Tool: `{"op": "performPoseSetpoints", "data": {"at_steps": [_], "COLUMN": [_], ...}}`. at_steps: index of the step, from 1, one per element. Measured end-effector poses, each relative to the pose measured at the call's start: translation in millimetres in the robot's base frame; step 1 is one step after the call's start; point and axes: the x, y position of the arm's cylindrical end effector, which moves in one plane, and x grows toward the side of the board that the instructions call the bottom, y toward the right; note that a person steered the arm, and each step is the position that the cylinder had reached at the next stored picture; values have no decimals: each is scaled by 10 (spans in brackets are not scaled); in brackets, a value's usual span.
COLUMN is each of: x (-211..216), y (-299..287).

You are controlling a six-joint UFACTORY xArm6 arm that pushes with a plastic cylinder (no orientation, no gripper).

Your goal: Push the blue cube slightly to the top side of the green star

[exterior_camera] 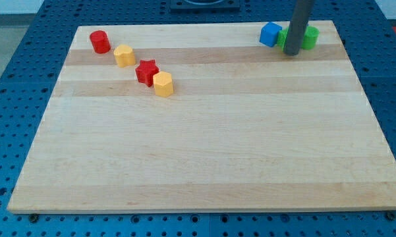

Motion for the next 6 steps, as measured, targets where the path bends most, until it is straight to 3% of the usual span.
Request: {"op": "performPoseSetpoints", "data": {"at_steps": [1,2,6], "x": [148,-54,-753], "y": [-363,-867,-646]}}
